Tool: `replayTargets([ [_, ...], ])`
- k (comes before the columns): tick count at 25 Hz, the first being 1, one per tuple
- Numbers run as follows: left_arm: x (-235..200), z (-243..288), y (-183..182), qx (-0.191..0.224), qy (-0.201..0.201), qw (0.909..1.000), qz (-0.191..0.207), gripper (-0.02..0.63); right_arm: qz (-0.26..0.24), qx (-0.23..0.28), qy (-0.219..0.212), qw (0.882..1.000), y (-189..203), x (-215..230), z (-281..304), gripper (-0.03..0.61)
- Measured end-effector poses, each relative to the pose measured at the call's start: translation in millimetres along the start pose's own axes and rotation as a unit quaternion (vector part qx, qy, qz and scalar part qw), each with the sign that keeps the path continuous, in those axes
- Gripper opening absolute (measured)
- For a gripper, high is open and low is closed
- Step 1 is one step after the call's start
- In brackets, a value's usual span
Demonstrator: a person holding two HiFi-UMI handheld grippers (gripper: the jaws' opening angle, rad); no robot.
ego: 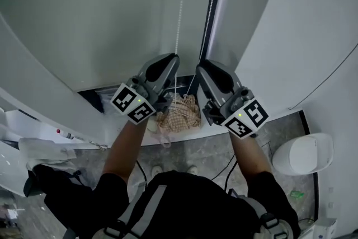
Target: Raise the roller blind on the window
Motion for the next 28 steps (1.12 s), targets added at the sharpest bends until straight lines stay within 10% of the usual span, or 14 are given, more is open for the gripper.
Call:
replayTargets([
  [9,-14,-30,-15,-0.005,0.036,0.9991,-0.023,0.017,0.014,0.006,-0.024,1.0,-43,-28,99,0.107],
  [28,-6,-22,-17,-0.028,0.081,0.9962,-0.017,0.017,0.009,0.022,-0.026,0.999,-61,-34,108,0.017],
])
Point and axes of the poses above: the fingertips, and each gripper's own axes: z forward along the fingers, x to its right, y out of its underside, the point moved 10 cm from there along -z, backward along the fingers, and after that the axes turned 13 degrees about y, right-handed, at the moved point
